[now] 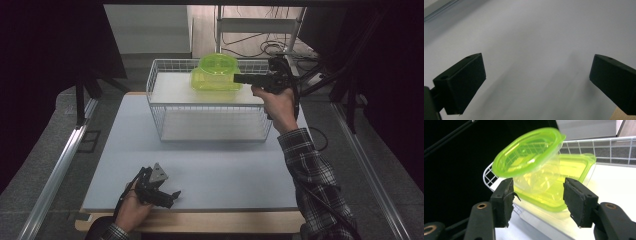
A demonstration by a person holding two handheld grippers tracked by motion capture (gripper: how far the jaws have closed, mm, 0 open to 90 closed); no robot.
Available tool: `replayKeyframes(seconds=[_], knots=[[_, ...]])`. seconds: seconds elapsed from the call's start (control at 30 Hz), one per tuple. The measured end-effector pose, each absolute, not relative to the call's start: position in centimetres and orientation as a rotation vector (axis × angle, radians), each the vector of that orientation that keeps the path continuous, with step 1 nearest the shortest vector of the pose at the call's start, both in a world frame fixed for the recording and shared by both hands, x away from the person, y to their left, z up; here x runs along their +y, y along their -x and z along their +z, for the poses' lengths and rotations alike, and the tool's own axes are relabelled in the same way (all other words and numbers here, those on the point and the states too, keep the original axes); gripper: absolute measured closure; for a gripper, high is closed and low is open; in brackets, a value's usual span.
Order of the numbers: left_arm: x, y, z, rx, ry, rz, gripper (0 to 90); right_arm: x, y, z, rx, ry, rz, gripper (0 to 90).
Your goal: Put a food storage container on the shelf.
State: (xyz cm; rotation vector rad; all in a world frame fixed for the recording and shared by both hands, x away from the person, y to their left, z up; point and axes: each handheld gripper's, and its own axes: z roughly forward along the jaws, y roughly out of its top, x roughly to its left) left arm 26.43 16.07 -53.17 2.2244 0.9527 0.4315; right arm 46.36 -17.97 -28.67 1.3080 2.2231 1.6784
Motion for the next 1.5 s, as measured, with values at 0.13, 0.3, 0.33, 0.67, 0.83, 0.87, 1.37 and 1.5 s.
replayKeyframes(seconds=[0.13, 0.3, 0.33, 0.67, 0.83, 0.87, 1.37, 1.5], knots=[[16.2, -26.5, -53.1, 0.955, -2.203, 0.418, 0.1, -18.0, -45.8, -29.3, 2.252, -1.279, 1.676, 39.6], [16.2, -26.5, -53.1, 0.954, -2.212, 0.416, 0.1, -17.9, -45.1, -30.0, 2.283, -1.237, 1.622, 34.0], [16.2, -26.5, -53.2, 0.955, -2.212, 0.416, 0.2, -17.9, -45.0, -30.1, 2.29, -1.23, 1.618, 33.0], [16.1, -26.5, -53.2, 0.956, -2.215, 0.417, 0.1, -18.2, -43.7, -32.0, 2.331, -1.181, 1.571, 25.0], [16.1, -26.5, -53.2, 0.955, -2.216, 0.417, 0.1, -18.3, -42.9, -32.8, 2.339, -1.163, 1.568, 21.7], [16.2, -26.5, -53.2, 0.955, -2.215, 0.418, 0.1, -18.3, -42.7, -33.0, 2.341, -1.159, 1.566, 21.0], [16.2, -26.3, -52.9, 0.913, -2.17, 0.394, 0.0, -18.9, -40.4, -37.2, 2.397, -1.108, 1.469, 11.2], [16.2, -26.3, -52.9, 0.917, -2.171, 0.395, 0.0, -19.0, -39.7, -38.6, 2.419, -1.088, 1.434, 7.6]])
